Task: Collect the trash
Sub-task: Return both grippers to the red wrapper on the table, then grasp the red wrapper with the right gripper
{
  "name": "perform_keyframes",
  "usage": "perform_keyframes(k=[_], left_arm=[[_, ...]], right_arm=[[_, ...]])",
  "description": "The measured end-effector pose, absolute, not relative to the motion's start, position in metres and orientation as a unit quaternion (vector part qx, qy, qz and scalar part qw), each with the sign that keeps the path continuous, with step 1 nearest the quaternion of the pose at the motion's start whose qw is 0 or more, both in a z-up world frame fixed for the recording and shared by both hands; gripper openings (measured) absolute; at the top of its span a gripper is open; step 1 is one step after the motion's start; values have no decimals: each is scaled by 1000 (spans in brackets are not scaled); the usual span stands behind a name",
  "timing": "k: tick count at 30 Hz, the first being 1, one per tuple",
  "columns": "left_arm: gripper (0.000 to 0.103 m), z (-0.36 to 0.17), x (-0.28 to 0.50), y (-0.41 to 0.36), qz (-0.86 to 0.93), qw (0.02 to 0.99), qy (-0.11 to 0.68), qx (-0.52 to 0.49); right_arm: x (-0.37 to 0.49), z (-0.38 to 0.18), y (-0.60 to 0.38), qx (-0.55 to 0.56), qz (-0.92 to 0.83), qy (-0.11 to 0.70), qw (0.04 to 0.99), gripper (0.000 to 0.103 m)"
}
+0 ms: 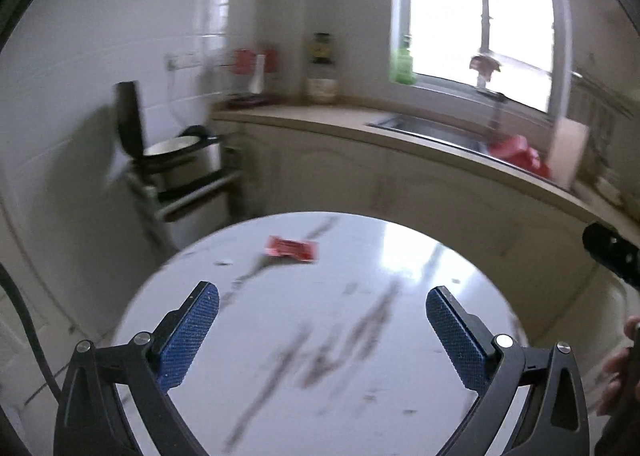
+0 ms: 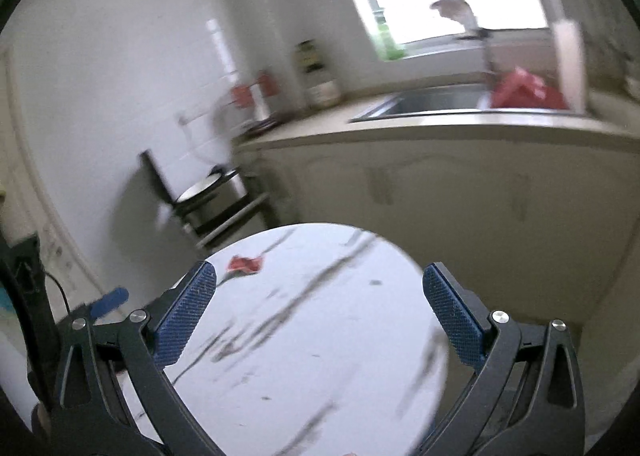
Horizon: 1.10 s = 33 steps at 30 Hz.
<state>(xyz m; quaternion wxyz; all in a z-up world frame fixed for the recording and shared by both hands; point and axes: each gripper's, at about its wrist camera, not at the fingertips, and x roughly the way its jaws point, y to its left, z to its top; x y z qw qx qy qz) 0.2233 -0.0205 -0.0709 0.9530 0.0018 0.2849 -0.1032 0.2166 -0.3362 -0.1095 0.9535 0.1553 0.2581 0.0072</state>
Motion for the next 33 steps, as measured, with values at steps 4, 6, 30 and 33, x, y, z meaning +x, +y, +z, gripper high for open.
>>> perform_keyframes(k=[4, 6, 30, 33], left_arm=[[102, -77, 216, 7, -74, 954, 290, -26], [102, -78, 223, 12, -61, 952, 297, -37], [102, -134, 458, 34, -8, 919, 389, -64], [102, -144, 470, 32, -8, 916, 395, -63]], right_arm=[[256, -118, -283, 113, 46, 284, 951, 103], [277, -127, -264, 94, 58, 300, 947, 103], [525, -291, -146, -87, 90, 477, 870, 103], [537, -298, -144, -78, 118, 481, 865, 101]])
